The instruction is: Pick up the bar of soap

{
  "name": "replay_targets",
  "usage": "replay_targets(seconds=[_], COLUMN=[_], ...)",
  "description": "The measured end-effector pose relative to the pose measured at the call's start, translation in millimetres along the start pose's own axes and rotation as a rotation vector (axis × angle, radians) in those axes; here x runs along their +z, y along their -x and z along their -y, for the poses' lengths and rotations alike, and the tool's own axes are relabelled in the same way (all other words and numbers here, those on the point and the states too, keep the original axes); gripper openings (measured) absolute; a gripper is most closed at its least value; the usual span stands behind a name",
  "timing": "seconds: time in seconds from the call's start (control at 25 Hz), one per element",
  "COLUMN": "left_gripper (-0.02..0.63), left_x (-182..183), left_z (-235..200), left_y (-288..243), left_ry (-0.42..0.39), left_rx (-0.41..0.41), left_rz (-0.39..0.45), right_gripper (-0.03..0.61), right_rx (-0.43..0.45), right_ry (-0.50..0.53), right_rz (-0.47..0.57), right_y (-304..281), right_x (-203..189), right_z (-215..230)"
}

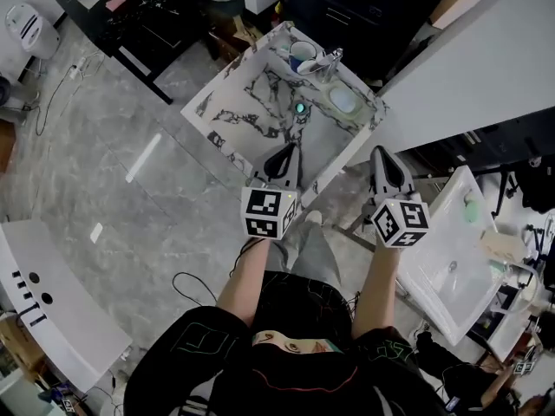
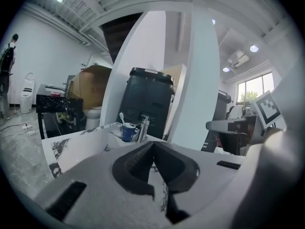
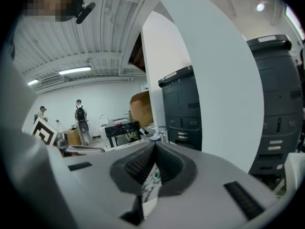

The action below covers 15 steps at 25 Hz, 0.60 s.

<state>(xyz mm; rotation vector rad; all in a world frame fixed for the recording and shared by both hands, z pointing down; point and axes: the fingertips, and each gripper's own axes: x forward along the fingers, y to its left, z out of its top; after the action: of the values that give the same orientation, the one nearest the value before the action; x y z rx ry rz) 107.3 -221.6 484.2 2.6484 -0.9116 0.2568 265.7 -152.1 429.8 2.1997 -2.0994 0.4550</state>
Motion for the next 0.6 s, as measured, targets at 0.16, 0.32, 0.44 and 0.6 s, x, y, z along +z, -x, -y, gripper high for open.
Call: replay_targets(seconds=[0.16,0.32,0.44,0.6], left_gripper=[0.008,0.008,0.008,0.008], left_x=[1.6,8.3,0.0,-6.2], left_z=[-3.0,-4.0,-1.6,-7.2], left_y=[-14.6,-30.0,-38.2,-45.3], left_ry=[0.011,0.019,0.03,0.051], left_rx=[0.022,0.04,0.044,0.065], left_rz=[-0.005,0.002,-0.017,-0.026], right_gripper=[0.006,0.006,0.006,0.006], right_rx=[0.019,0.055,0.06,0.076], right_ry=[0.011,0.047,0.052,0.1], right_rz=[-0.003,-0.013,-0.052,-0.085], right_y=[-17.6,-35.3,-51.0,-71.3], right_x=[6.1,16.3,12.6,16.5], right_z=[11.1,18.4,32.2,45.3])
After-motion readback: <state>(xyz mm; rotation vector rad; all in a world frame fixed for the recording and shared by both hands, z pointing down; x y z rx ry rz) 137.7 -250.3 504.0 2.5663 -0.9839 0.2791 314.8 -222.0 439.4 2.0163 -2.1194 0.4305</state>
